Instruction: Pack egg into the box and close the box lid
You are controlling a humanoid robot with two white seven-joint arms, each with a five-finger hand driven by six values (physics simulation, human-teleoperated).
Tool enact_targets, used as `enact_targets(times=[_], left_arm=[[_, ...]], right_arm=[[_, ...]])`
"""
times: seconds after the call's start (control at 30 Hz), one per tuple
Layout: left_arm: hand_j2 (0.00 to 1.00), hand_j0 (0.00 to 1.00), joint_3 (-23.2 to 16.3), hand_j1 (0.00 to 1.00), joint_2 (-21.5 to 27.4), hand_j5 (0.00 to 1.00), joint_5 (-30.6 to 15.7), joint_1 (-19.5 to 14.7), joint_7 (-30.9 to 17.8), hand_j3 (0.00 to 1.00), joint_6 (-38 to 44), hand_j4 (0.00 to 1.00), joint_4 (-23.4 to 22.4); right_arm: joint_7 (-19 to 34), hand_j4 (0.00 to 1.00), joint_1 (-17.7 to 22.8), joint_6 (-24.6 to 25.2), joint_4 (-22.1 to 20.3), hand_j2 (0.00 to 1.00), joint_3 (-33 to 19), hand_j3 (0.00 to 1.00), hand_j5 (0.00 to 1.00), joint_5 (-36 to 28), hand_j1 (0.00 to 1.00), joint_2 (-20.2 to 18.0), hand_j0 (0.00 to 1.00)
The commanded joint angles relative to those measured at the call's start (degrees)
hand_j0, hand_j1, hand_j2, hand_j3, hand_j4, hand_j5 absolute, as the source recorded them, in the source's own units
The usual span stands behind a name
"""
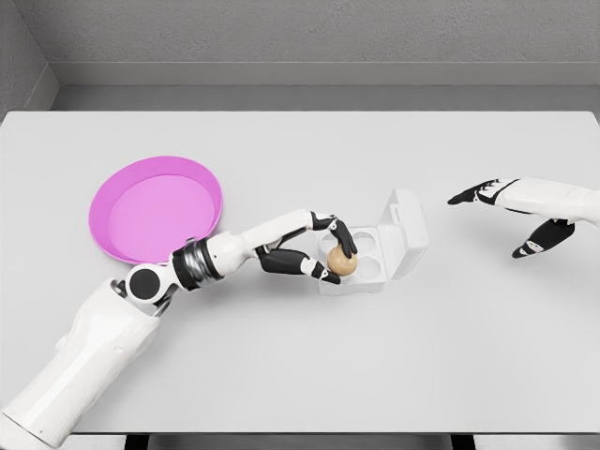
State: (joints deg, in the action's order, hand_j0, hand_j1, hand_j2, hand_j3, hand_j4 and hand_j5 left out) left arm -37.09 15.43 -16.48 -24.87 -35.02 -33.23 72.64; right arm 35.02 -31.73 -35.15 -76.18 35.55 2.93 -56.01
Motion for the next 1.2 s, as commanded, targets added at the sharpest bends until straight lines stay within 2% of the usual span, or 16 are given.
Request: enact_targets(times=[0.0, 0.13, 0.5, 0.73, 1.17], left_arm=[[0.50, 0.50, 0.09, 0.50, 0.03, 0.50, -0.31, 0.00, 0.02, 0.50, 0.01, 0.50, 0.05], [0.56, 0.56, 0.09, 0.56, 0.12, 0.56, -0.22, 0.00, 0.02, 0.56, -0.08, 0.56, 0.13], [0.62, 0.62, 0.09, 0.62, 0.21, 0.62, -0.22, 0.00, 0.02, 0.62, -0.17, 0.62, 0.13], [0.70, 0.70, 0.09, 0.70, 0.21, 0.70, -0.30, 0.09, 0.02, 0.70, -0.25, 0.70, 0.40], [0.74, 0.74, 0.35, 0.74, 0.39, 0.74, -0.48, 0.00, 0.02, 0.74, -1.77, 0.74, 0.57]], right_arm=[[-0.02, 1.00, 0.00, 0.15, -0.02, 1.00, -0.04, 1.00, 1.00, -0.39, 1.00, -0.06, 1.00], [-0.02, 1.00, 0.00, 0.15, -0.02, 1.00, -0.04, 1.00, 1.00, -0.39, 1.00, -0.06, 1.00], [-0.02, 1.00, 0.00, 0.15, -0.02, 1.00, -0.04, 1.00, 1.00, -0.39, 1.00, -0.06, 1.00], [-0.02, 1.00, 0.00, 0.15, -0.02, 1.00, -0.04, 1.00, 1.00, -0.39, 1.00, -0.06, 1.00], [-0.02, 1.00, 0.00, 0.15, -0.02, 1.00, 0.05, 1.00, 1.00, -0.39, 1.00, -0.06, 1.00]])
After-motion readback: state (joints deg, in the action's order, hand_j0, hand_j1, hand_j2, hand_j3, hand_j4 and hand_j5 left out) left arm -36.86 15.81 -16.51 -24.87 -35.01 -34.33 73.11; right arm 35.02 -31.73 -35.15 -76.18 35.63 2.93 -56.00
